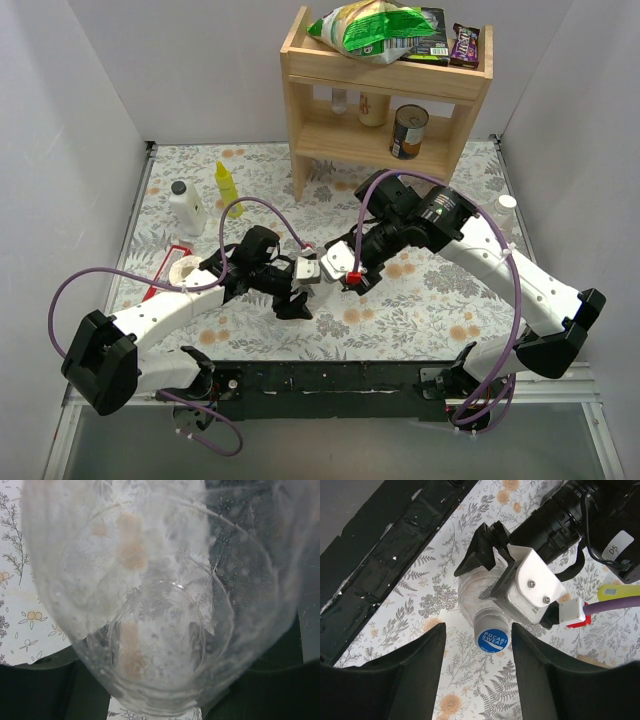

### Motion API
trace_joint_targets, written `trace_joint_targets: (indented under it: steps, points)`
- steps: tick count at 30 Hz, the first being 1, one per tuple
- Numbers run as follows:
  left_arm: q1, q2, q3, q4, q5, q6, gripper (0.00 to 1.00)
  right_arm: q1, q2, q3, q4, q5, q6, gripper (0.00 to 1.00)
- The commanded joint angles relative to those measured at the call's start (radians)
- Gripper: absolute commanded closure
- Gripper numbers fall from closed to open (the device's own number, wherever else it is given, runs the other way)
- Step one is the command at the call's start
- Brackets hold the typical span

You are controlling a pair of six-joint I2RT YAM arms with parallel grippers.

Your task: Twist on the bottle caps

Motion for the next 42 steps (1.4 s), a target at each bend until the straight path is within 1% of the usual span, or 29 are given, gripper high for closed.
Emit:
trace_joint_targets:
  steps: [1,3,8,11,14,17,18,19,20,21,22,23,24,25,26,27,28,29,31,32,34,35,36,37,38,39,40,41,42]
  points:
    - [0.0,-0.016,0.04,-0.01,0.034,0.027,1.0,0.006,0.0,-0.025,-0.004,0.015,-0.03,0.42]
    - [0.0,-0.016,0.043,-0.01,0.034,0.032,1.0,0.008,-0.002,-0.026,0.015,0.029,-0.024,0.46]
    - [0.0,-0.017,0.043,-0.016,0.039,0.05,1.0,0.008,-0.005,-0.045,0.045,0.045,-0.027,0.48]
    - [0.0,-0.017,0.047,-0.017,0.032,0.063,1.0,0.009,0.001,-0.043,0.054,0.052,-0.028,0.53]
    - [0.0,-0.02,0.049,-0.021,0.023,0.069,1.0,0.011,0.001,-0.052,0.058,0.064,-0.041,0.55]
    - [0.0,-0.023,0.054,-0.016,0.005,0.095,1.0,0.011,0.01,-0.055,0.056,0.077,-0.042,0.64]
    - [0.0,-0.025,0.052,0.002,-0.022,0.089,1.0,0.011,0.018,-0.052,0.059,0.084,-0.03,0.71]
    - [0.0,-0.028,0.041,0.022,-0.044,0.08,1.0,0.011,0.026,-0.046,0.064,0.094,0.029,0.73]
    - [0.0,-0.039,0.037,0.077,-0.07,0.022,1.0,0.011,0.049,-0.04,0.082,0.116,0.068,0.75]
    - [0.002,-0.048,0.028,0.116,-0.142,-0.006,1.0,0.009,0.061,-0.028,0.091,0.135,0.108,0.77]
    - [0.0,-0.06,0.012,0.155,-0.179,-0.035,1.0,0.009,0.072,-0.022,0.099,0.152,0.199,0.78]
    - [0.0,-0.095,-0.021,0.245,-0.214,-0.095,1.0,0.003,0.09,-0.019,0.125,0.178,0.243,0.79]
    - [0.002,-0.114,-0.043,0.293,-0.259,-0.123,1.0,0.0,0.098,-0.011,0.136,0.183,0.29,0.81]
    - [0.0,-0.131,-0.06,0.339,-0.344,-0.158,1.0,-0.003,0.102,-0.009,0.157,0.193,0.338,0.84]
    - [0.0,-0.152,-0.086,0.411,-0.395,-0.211,1.0,-0.009,0.119,-0.005,0.175,0.222,0.451,0.85]
    - [-0.001,-0.157,-0.091,0.43,-0.433,-0.232,1.0,-0.014,0.13,0.004,0.179,0.221,0.496,0.86]
    - [-0.001,-0.158,-0.089,0.432,-0.496,-0.245,1.0,-0.021,0.145,0.036,0.174,0.216,0.539,0.91]
    - [-0.001,-0.157,-0.088,0.473,-0.529,-0.259,1.0,-0.035,0.18,0.055,0.171,0.23,0.676,0.98]
    - [-0.001,-0.154,-0.086,0.496,-0.587,-0.287,1.0,-0.057,0.21,0.075,0.17,0.241,0.828,0.99]
    - [-0.001,-0.152,-0.085,0.513,-0.631,-0.29,1.0,-0.086,0.228,0.073,0.165,0.206,0.884,0.99]
    - [-0.001,-0.137,-0.08,0.522,-0.668,-0.289,1.0,-0.121,0.248,0.066,0.147,0.132,1.036,0.99]
    - [-0.001,-0.132,-0.08,0.526,-0.702,-0.287,1.0,-0.168,0.28,0.063,0.136,0.029,1.091,0.99]
    - [-0.001,-0.128,-0.08,0.53,-0.718,-0.289,1.0,-0.181,0.294,0.061,0.127,-0.012,1.151,0.99]
    - [-0.001,-0.119,-0.083,0.535,-0.733,-0.292,1.0,-0.189,0.302,0.061,0.119,-0.033,1.154,0.99]
    - [-0.001,-0.115,-0.091,0.547,-0.759,-0.29,1.0,-0.213,0.312,0.064,0.12,-0.091,1.163,0.91]
    - [-0.001,-0.114,-0.097,0.549,-0.767,-0.292,1.0,-0.225,0.319,0.07,0.125,-0.125,1.167,0.64]
    - [-0.001,-0.108,-0.11,0.55,-0.774,-0.298,1.0,-0.236,0.323,0.087,0.128,-0.142,1.161,0.51]
    - [-0.001,-0.105,-0.115,0.547,-0.78,-0.301,1.0,-0.257,0.328,0.133,0.137,-0.168,1.156,0.42]
    - [-0.001,-0.105,-0.12,0.542,-0.778,-0.302,1.0,-0.271,0.331,0.165,0.148,-0.19,1.145,0.17]
